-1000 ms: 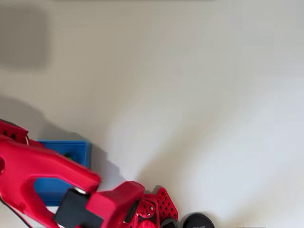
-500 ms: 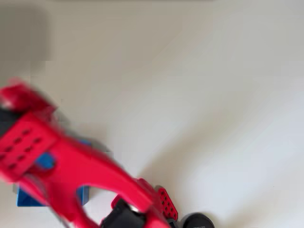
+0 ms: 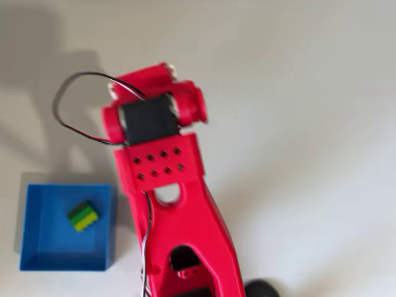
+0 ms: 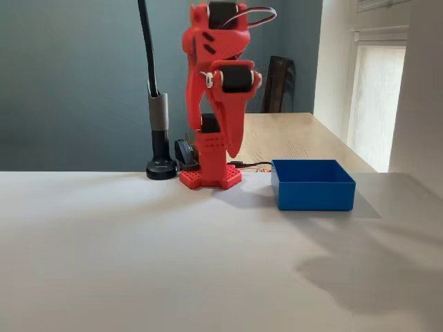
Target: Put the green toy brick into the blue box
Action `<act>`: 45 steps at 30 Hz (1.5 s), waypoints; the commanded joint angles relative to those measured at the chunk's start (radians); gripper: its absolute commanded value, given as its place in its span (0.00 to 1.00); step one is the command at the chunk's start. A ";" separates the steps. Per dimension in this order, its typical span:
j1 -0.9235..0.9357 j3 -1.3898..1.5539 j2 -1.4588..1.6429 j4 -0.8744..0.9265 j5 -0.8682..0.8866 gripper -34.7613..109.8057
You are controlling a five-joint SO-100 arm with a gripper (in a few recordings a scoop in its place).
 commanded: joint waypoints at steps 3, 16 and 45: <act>0.055 0.236 0.241 -0.158 -0.026 0.24; 0.055 0.788 0.746 -0.224 -0.021 0.24; 0.097 1.272 1.157 -0.284 -0.032 0.24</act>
